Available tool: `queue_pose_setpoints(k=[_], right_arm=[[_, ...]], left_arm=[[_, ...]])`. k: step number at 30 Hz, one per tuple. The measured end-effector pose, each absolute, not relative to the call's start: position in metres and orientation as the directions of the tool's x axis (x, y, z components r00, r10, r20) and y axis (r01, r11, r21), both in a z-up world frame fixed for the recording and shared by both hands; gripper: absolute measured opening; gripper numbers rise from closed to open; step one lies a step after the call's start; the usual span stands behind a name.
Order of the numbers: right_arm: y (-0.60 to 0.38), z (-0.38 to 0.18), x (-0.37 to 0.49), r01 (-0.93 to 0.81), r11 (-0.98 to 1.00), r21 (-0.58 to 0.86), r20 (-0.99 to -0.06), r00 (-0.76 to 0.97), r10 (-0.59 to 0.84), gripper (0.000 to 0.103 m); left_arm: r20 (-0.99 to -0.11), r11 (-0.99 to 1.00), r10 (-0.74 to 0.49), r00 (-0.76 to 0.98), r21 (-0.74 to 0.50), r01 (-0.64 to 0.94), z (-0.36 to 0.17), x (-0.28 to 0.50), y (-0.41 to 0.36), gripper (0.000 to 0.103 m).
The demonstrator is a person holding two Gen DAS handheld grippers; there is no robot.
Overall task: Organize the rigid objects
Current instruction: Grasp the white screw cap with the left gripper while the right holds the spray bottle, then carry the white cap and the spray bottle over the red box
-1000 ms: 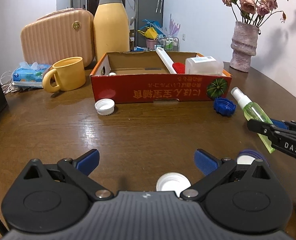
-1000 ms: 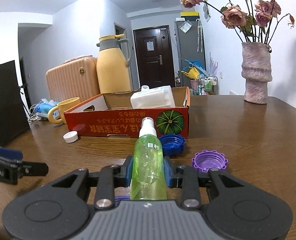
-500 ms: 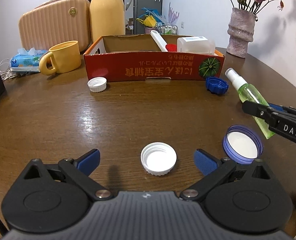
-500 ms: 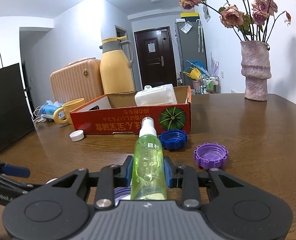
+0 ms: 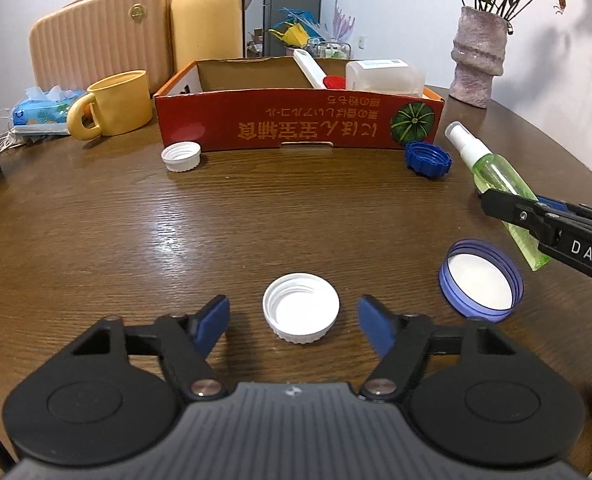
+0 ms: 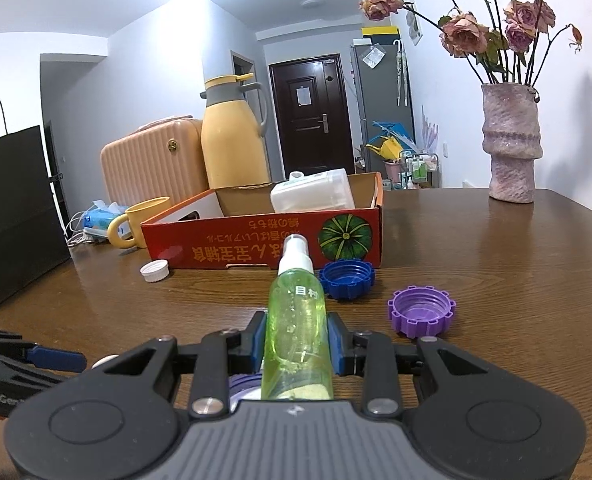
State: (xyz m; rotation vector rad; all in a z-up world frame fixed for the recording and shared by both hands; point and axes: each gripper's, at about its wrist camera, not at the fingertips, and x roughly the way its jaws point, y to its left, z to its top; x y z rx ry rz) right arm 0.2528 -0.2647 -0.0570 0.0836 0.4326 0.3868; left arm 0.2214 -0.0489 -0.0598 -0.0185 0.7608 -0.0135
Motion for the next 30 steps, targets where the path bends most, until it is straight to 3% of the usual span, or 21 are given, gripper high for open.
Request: queue_pose_setpoints(k=[2, 30], right_arm=[[-0.265, -0.057, 0.253, -0.348, 0.924, 0.159, -0.393, 0.836, 0.383, 0.030], [-0.246, -0.037, 0.262, -0.337, 0.937, 0.093, -0.387, 0.854, 0.346, 0.030]], left_arm=[[-0.686, 1.000, -0.017, 0.728, -0.002, 0.021, -0.061, 0.222, -0.051, 0.041], [-0.543, 0.999, -0.036, 0.839, -0.032, 0.022, -0.011, 0.238, -0.026, 0.041]])
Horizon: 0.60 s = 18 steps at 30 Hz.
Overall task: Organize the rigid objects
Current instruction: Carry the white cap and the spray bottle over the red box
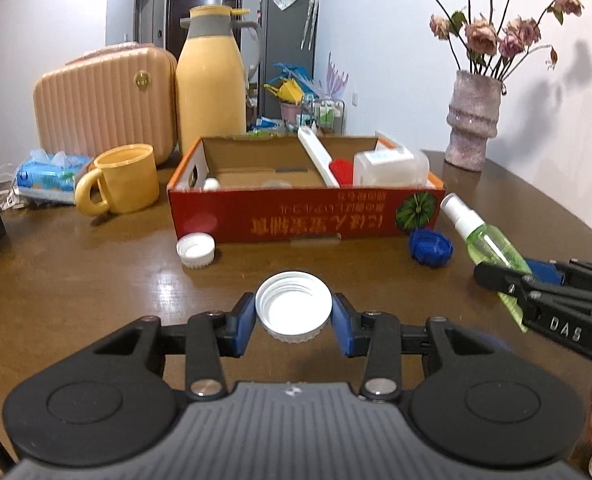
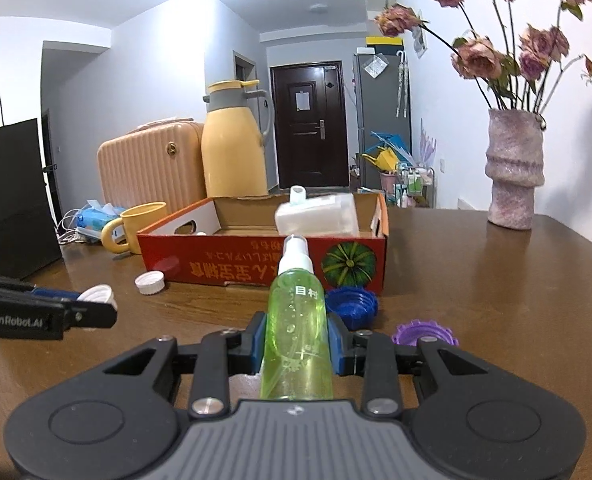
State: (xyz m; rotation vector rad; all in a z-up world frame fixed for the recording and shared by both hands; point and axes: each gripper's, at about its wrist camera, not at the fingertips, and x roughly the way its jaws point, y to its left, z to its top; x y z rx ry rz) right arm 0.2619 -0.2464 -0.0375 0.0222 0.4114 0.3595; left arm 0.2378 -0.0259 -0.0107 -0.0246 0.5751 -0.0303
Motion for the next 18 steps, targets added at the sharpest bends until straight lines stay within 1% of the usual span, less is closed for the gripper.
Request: queue_pose_setpoints(k=[6, 18], right_arm=[[-0.230, -0.026, 0.269, -0.356, 0.932, 0.070, -0.381, 0.854, 0.355, 0.030], [-0.197, -0.008, 0.298, -0.378, 0.923, 0.078, -0.372, 0.848, 0.379, 0.030]], left_arm=[[-0.510, 0.999, -0.024, 0.860, -0.038, 0.006, 0.004, 0.252, -0.019, 0.041], [-0.457, 0.998, 0.005, 0.890, -0.056, -0.034, 0.020, 0.284, -0.004, 0.041]])
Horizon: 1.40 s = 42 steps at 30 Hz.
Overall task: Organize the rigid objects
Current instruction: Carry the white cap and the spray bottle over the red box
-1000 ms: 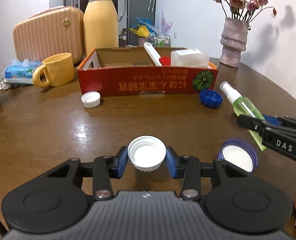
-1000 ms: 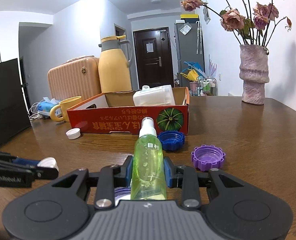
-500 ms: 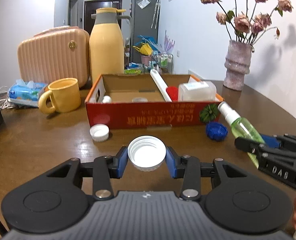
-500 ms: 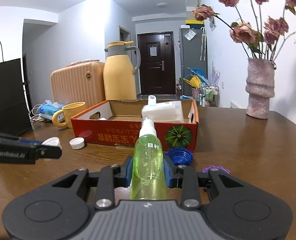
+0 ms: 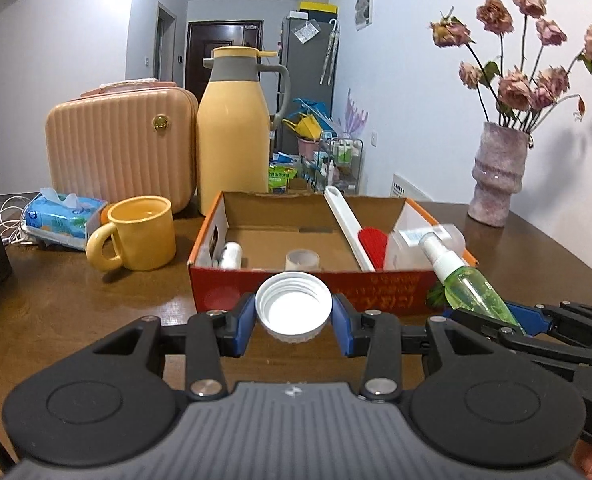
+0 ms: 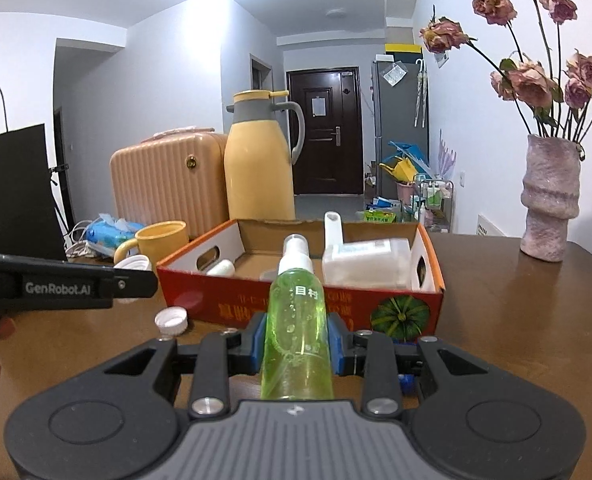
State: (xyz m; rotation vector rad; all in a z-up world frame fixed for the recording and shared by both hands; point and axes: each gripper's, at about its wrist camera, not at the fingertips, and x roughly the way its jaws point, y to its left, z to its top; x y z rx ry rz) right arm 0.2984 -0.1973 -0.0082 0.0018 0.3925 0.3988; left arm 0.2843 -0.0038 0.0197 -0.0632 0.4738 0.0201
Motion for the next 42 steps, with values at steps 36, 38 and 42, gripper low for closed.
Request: queue_pose_setpoints(k=[36, 38, 42], right_arm=[[-0.159, 0.006, 0.421, -0.327, 0.940, 0.098, -0.352, 0.872, 0.340, 0.030], [-0.160, 0.006, 0.428, -0.326, 0.940, 0.101, -0.355, 0.871, 0.340, 0.030], [-0.160, 0.006, 0.441, -0.328, 0.939, 0.103, -0.366, 0.865, 0.343, 0.030]], left_arm=[[-0.444, 0.981, 0.079, 0.893, -0.124, -0.148, 0.015, 0.405, 0.025, 0.041], [-0.449, 0.981, 0.081, 0.890, -0.123, -0.151, 0.013, 0.413, 0.026, 0.041], [-0.460, 0.981, 0.086, 0.884, -0.116, -0.156, 0.009, 0.425, 0.027, 0.041]])
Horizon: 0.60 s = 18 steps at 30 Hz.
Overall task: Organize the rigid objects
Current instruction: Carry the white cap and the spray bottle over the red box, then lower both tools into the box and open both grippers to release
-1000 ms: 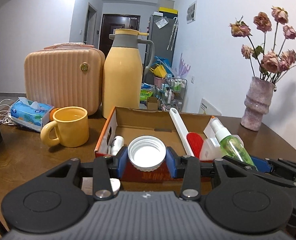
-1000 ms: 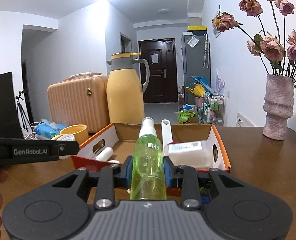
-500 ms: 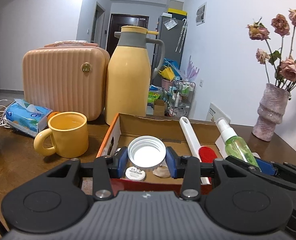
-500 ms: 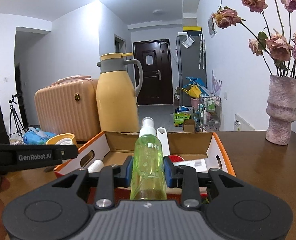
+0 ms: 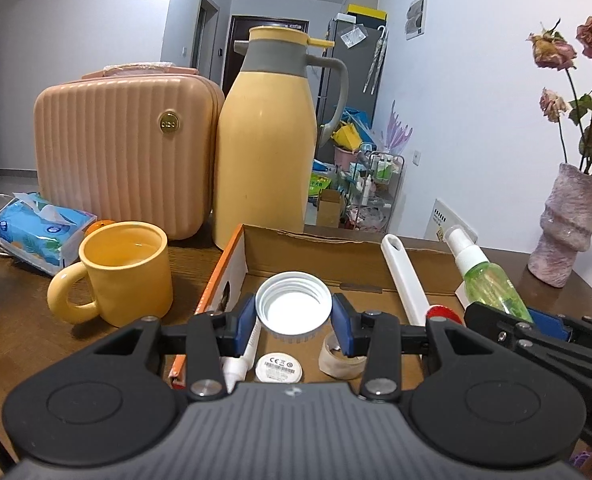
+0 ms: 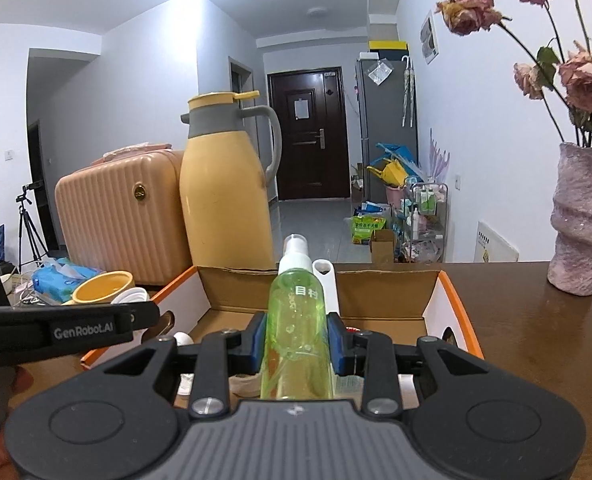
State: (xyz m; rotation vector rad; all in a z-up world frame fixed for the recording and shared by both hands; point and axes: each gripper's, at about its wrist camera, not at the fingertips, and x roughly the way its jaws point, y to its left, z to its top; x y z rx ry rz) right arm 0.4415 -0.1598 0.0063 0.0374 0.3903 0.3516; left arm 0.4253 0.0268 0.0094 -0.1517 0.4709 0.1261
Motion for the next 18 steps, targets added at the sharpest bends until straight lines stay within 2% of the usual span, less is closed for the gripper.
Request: queue_pose_setpoints(k=[18], right_arm=[[-0.145, -0.002, 0.478, -0.335, 0.940, 0.069, -0.407, 0.851, 0.333, 0.030]], left_arm=[[-0.489, 0.984, 0.110, 0.865, -0.072, -0.166, -0.004, 0.466, 0.030, 0.041]])
